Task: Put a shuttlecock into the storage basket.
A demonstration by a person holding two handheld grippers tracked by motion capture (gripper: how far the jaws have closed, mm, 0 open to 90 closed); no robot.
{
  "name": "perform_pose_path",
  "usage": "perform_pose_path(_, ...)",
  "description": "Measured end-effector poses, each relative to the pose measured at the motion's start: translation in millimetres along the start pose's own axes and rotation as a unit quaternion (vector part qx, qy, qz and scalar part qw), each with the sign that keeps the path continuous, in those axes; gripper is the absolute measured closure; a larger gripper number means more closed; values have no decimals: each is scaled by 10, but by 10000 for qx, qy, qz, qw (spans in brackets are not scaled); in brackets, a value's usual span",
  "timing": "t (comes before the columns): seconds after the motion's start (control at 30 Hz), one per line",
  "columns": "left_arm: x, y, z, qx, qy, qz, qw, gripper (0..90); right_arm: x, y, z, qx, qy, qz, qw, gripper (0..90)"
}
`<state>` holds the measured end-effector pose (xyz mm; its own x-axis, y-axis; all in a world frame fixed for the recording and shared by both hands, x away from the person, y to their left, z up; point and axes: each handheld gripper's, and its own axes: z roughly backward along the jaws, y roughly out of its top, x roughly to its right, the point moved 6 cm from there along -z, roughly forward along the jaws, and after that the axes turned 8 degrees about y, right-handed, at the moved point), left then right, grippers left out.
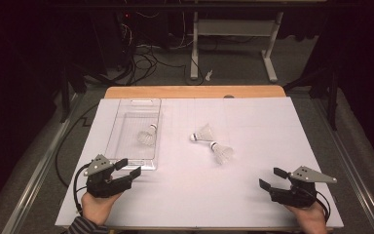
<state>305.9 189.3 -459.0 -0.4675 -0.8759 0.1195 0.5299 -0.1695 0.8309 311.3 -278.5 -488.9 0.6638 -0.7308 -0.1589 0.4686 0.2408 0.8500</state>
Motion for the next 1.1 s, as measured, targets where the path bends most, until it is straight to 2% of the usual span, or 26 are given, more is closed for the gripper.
perform_pose_path(0.33,145,66,-41,-73,-143,-253,9996,383,-4,-5,18,21,-10,13,10000,277)
perform_pose_path(1.0,321,214,-166,-173,-360,-352,9986,396,-12,-14,41,30,-34,-1,10000,277)
perform_pose_path(1.1,368,256,-205,-179,-386,-417,9982,397,-13,-13,40,30,-28,-2,10000,278)
